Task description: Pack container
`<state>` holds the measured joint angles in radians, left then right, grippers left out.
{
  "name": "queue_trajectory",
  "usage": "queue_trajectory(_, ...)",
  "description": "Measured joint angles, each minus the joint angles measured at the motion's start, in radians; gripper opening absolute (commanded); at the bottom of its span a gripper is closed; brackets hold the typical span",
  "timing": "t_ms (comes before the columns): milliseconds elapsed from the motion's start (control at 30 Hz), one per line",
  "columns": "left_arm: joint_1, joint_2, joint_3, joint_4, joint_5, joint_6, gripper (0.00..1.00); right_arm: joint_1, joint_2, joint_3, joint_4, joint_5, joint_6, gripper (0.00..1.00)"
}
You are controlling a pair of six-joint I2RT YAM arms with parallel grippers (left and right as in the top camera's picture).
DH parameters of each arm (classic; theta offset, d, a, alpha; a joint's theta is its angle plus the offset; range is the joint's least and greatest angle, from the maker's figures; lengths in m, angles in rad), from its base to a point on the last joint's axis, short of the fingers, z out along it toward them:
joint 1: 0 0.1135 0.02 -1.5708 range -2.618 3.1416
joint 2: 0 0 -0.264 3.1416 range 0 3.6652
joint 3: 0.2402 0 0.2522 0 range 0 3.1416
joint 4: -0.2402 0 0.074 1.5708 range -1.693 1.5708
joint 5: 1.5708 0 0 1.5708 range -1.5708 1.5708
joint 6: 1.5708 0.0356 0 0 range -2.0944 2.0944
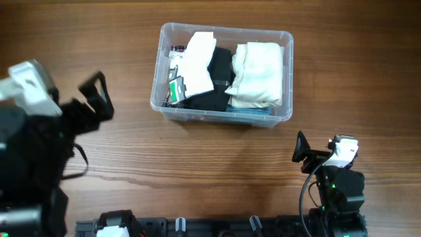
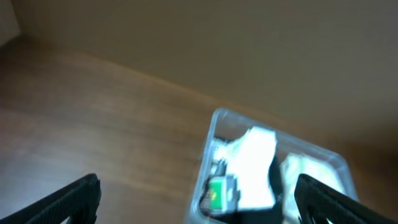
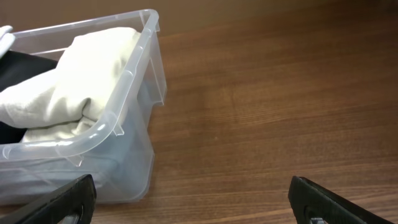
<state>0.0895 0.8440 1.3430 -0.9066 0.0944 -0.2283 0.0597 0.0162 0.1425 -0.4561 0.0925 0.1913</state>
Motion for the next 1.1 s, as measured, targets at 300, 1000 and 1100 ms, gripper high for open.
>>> queue_trajectory(300,0.0,-0.427,-0.644,0.161,-0.004,0.045,1.0,-0.003,-0.001,0.0,0.002,-0.003,0.006,1.0)
queue_trajectory(1000,-0.031,-0.829,-1.176,0.328,-0.009,0.052,1.0,-0.003,-0.003,0.0,0.001,-0.003,0.006,1.0)
queue_trajectory(1100,-0.055,-0.829,-1.184,0.334,-0.019,0.052,1.0,-0.003,-0.003,0.0,0.001,-0.003,0.006,1.0)
